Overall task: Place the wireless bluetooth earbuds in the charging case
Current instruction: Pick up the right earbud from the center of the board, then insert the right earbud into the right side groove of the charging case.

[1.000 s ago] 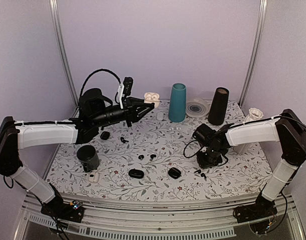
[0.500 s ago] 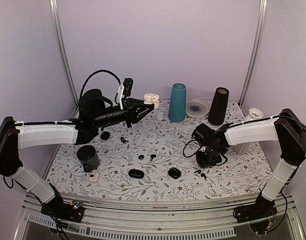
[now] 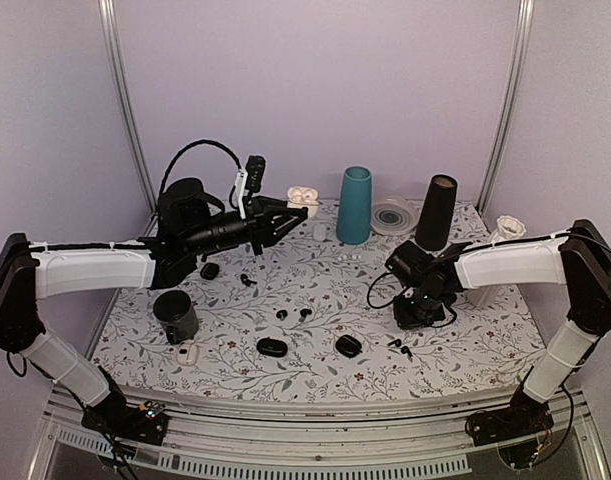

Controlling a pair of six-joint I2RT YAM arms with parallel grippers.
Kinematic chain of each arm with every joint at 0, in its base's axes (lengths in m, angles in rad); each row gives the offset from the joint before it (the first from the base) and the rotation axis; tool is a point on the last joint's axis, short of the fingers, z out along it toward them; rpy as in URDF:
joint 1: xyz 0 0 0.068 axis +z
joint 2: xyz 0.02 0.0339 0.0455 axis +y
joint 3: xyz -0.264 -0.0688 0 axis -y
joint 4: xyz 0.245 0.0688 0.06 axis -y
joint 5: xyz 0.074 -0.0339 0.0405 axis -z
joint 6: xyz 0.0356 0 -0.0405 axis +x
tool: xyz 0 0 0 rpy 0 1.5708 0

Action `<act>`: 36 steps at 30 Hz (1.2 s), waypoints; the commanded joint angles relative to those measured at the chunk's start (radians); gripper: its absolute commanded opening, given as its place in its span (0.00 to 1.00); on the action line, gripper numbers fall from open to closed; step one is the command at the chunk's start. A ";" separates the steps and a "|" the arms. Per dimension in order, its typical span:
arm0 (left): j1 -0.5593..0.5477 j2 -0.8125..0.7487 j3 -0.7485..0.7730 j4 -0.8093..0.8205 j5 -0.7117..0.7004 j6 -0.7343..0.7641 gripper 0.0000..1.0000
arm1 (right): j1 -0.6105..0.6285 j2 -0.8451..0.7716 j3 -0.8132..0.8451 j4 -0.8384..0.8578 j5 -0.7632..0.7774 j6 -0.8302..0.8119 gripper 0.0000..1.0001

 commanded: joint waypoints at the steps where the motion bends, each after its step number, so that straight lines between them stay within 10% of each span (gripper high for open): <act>1: 0.013 0.010 -0.007 0.038 -0.007 -0.035 0.00 | 0.008 -0.073 0.064 -0.009 0.082 0.027 0.12; 36: -0.034 0.255 0.128 0.080 0.115 -0.255 0.00 | 0.138 -0.199 0.407 0.311 0.170 -0.165 0.10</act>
